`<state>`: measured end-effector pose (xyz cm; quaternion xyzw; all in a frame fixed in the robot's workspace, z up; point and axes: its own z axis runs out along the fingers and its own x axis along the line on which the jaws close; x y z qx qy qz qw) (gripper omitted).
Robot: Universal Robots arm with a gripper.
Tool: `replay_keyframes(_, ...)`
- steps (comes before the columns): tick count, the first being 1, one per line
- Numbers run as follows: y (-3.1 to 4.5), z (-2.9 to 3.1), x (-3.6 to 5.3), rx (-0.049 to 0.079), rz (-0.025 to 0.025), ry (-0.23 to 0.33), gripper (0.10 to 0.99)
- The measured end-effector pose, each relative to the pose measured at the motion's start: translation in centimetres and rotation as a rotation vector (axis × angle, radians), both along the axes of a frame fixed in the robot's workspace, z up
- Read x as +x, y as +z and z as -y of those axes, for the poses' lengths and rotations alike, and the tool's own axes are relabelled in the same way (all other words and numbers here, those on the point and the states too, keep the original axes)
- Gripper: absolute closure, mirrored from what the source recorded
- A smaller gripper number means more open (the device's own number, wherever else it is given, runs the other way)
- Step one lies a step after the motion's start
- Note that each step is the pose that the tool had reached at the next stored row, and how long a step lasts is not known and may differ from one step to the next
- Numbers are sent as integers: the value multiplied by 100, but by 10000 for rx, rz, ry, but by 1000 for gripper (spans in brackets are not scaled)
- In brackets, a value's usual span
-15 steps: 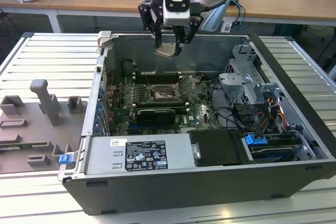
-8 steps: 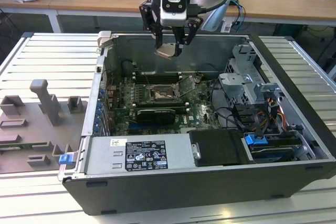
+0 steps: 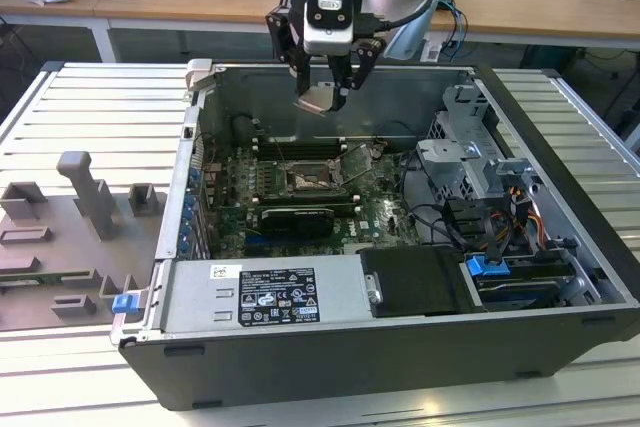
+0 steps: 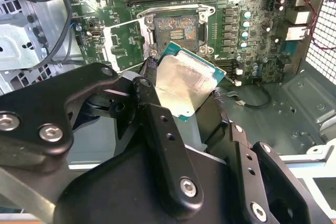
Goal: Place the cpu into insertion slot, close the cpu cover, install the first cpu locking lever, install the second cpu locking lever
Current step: 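Place the cpu into insertion slot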
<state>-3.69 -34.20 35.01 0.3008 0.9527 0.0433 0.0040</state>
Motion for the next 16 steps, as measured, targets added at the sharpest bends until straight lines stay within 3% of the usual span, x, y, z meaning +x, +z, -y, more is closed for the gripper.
replay_keyframes(4, -16, 0, 0, -20, -1, -63, 545)
replay_keyframes(8, -20, 0, 0, -19, 0, -537, 545)
replay_keyframes(16, -38, 0, 0, -20, -3, -2268, 545)
